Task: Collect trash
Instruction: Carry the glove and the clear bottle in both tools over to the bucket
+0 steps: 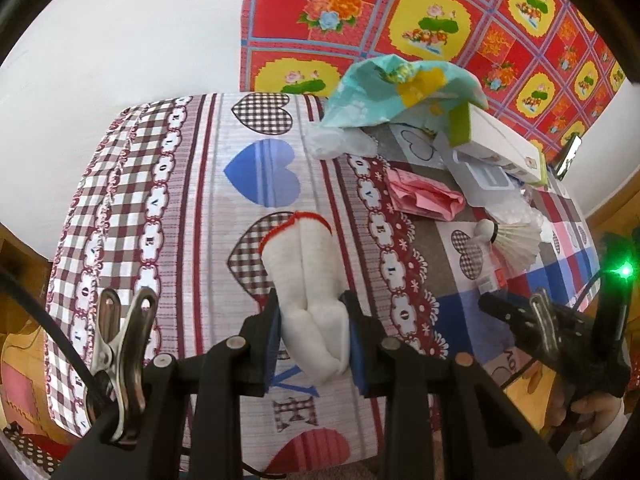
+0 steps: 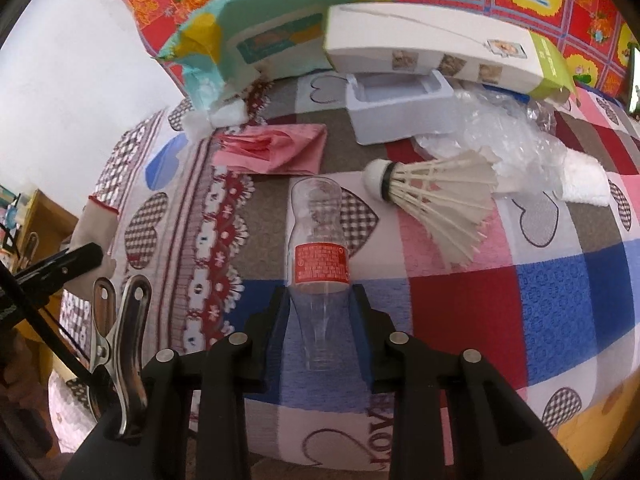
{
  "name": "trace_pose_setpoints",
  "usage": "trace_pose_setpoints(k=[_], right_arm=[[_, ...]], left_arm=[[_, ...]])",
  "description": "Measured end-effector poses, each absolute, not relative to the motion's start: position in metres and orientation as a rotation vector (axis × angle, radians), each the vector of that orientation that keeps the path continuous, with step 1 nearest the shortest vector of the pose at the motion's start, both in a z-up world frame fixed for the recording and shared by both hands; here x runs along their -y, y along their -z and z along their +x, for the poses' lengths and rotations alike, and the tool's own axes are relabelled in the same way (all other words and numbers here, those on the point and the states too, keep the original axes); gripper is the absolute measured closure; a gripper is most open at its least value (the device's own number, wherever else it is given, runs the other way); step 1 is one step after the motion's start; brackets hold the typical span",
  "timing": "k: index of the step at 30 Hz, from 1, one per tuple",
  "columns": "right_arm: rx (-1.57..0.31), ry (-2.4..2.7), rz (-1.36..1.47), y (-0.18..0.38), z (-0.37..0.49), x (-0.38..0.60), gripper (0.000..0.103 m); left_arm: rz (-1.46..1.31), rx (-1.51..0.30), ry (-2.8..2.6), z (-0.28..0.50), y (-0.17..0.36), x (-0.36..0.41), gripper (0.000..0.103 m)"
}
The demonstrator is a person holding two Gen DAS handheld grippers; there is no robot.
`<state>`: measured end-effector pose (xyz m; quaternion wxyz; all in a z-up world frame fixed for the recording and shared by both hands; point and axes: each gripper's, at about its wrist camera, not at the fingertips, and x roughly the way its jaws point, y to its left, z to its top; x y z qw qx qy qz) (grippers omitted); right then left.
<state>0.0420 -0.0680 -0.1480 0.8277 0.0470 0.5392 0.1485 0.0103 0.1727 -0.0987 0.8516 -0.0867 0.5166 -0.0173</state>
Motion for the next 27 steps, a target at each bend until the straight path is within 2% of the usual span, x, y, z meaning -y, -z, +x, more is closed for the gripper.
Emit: trace_pose_setpoints(k=[17, 27], right_arm=[[-1.074, -0.527, 0.035, 0.100, 0.027, 0.013, 0.072], [-1.060, -0.697, -0.056, 0.090, 0.034, -0.020, 0.072]], left_arm=[[-0.203, -1.034, -0.024, -0.009, 0.082, -0.204, 0.073], [-0.258, -1.013, -0.172, -0.031, 0.071, -0.223, 0.073]])
